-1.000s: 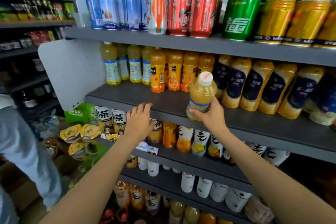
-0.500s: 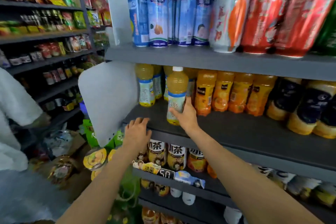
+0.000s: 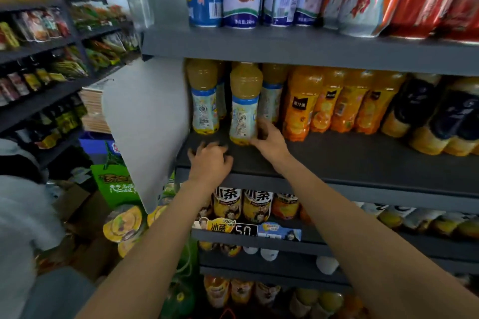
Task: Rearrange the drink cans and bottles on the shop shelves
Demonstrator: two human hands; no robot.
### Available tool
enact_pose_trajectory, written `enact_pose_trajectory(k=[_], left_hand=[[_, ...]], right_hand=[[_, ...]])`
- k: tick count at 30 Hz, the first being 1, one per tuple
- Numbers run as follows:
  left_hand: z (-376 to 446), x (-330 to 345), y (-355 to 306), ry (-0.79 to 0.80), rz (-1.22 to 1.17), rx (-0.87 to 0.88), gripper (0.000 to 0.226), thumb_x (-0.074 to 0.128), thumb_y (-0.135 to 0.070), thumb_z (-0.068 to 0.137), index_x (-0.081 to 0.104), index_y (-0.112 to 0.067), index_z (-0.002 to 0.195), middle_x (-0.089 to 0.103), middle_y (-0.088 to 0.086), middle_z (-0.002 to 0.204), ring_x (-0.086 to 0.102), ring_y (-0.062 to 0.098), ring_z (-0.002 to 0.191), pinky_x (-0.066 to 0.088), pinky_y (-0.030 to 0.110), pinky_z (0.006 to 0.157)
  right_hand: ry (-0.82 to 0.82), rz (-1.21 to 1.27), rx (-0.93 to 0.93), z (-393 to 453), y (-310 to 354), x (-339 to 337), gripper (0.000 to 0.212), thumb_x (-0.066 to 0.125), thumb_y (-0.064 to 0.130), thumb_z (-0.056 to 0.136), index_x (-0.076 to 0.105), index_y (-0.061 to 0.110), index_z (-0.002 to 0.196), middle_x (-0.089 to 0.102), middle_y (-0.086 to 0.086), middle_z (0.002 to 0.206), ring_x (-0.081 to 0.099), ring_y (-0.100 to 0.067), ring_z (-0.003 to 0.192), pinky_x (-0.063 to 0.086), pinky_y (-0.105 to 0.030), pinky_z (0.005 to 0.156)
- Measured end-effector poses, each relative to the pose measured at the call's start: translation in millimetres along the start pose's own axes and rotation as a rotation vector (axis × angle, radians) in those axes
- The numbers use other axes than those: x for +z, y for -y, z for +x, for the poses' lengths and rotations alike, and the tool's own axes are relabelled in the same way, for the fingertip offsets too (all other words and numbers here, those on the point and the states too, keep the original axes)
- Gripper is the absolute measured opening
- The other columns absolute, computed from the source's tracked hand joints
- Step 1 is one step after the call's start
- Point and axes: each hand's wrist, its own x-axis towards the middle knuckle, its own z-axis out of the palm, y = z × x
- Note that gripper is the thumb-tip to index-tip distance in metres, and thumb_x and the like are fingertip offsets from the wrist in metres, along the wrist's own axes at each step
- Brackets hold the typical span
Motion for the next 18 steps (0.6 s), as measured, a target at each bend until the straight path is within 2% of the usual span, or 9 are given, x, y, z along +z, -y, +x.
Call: enact_pose_trajectory(k=[2,4,7,10,13,18], left_hand=[[1,0,-3,0.025,-0.025,-0.026,0.043,0.043,-0.030,0.096,0.046,-0.021,0.137,0.028,0.005,0.152,0.003,0.043,0.141,0.004,0.056,0.112],[0,2,-5,0.020,-0.026,-0.047,0.045,0.043,-0.033,0.095,0.043,-0.024,0.139,0.016,0.010,0.156,-0.009,0.049,0.138,-0.002,0.058,0.111],[1,3,-6,0.031,-0.012,-0.065,0.047,0.040,-0.038,0.096,0.037,-0.030,0.142,0.000,0.017,0.156,-0.016,0.052,0.135,-0.004,0.059,0.110],[1,4,-7,0.056,0.037,-0.070,0.050,0.036,-0.039,0.096,0.029,-0.030,0.145,-0.003,0.021,0.155,-0.013,0.053,0.135,-0.003,0.060,0.110],[1,4,-8,0.077,0.073,-0.075,0.051,0.033,-0.040,0.097,0.024,-0.030,0.147,-0.001,0.023,0.155,-0.008,0.052,0.137,-0.002,0.060,0.110],[1,9,-8,0.056,0.135,-0.051,0.051,0.030,-0.040,0.098,0.023,-0.030,0.147,0.009,0.022,0.154,0.001,0.049,0.139,0.001,0.061,0.110]], right_hand=[[-0.036,0.005,-0.029,0,1,0,0.060,0.065,0.006,0.084,0.040,0.010,0.139,0.047,-0.007,0.139,0.041,-0.020,0.131,0.031,-0.025,0.104],[-0.010,0.017,-0.043,2,6,7,0.069,0.064,0.003,0.083,0.032,0.011,0.143,0.045,-0.008,0.141,0.038,-0.021,0.132,0.030,-0.026,0.106],[-0.025,-0.046,-0.027,9,6,19,0.076,0.071,0.014,0.078,0.031,0.015,0.143,0.044,-0.009,0.139,0.037,-0.026,0.131,0.032,-0.043,0.110],[-0.166,-0.252,0.026,14,7,28,0.078,0.074,0.038,0.075,0.036,0.013,0.139,0.040,-0.012,0.137,0.036,-0.032,0.128,0.034,-0.048,0.105],[-0.186,-0.442,0.106,16,15,38,0.078,0.063,0.056,0.078,0.034,0.019,0.139,0.036,-0.013,0.139,0.031,-0.033,0.130,0.027,-0.045,0.107],[-0.210,-0.529,0.206,22,21,45,0.092,0.059,0.069,0.072,0.030,0.010,0.136,0.032,-0.015,0.142,0.027,-0.033,0.133,0.023,-0.044,0.108]])
